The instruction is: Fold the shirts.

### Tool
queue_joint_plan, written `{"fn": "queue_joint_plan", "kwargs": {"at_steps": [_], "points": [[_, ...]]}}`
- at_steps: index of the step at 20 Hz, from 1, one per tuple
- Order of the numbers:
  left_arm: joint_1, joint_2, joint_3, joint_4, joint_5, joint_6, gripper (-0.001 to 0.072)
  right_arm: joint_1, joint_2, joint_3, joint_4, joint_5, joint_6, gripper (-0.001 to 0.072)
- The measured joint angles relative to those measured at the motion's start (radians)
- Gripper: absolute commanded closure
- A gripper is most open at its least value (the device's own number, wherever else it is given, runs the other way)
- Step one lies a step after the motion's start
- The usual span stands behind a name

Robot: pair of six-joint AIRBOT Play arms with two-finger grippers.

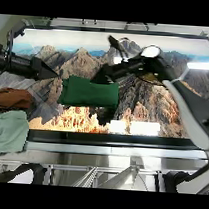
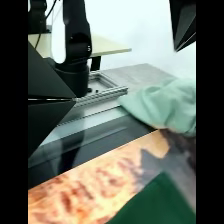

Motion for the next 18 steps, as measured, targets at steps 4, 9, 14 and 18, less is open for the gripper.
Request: {"fn": "queue_joint_plan", "kwargs": {"at_steps": [4,9,14,18], "points": [[-0.002,0.078,-0.130,0.001,0.039,0.026,0.0690,-0.140,0.160,-0.294,-0.130,-0.122,0.048,0.0159],[-0.002,0.122,-0.232,0.001,0.087,0.059,0.0690,-0.230,0.149,-0.448,-0.204,-0.340,0.075,0.0101],[-0.002,0.130,-0.268,0.001,0.111,0.092,0.0690,-0.215,0.025,-0.471,-0.186,-0.438,0.101,0.0162],[-0.002,0.131,-0.274,0.001,0.121,0.109,0.0690,-0.158,-0.037,-0.427,-0.150,-0.444,0.134,0.0160]]}}
